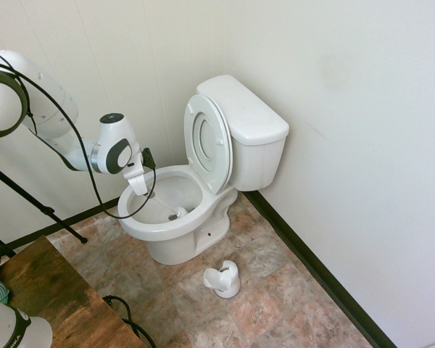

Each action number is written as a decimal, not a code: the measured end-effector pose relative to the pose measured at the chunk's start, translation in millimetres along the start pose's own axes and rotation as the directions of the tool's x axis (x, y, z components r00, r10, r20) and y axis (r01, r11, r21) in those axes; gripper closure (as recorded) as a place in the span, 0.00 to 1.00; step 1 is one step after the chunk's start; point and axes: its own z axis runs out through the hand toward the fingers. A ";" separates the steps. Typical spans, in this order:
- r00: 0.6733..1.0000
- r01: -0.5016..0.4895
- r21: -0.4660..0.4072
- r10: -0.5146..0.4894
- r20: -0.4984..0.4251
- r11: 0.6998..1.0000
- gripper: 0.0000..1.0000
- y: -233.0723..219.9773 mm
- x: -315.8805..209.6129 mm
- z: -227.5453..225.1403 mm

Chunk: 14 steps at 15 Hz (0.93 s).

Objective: Clean the toilet

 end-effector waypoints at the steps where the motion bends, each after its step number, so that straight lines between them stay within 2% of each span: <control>1: 1.000 -0.013 0.009 0.013 0.003 1.000 1.00 -3.7 11.3 -2.0; 4: 0.998 -0.064 0.059 0.064 0.002 0.996 1.00 -27.4 44.2 -13.1; 7: 0.997 -0.083 0.091 0.082 0.018 0.992 1.00 -55.1 50.7 -13.9; 14: 0.998 -0.043 0.133 0.038 0.041 0.990 1.00 -94.5 5.0 -40.5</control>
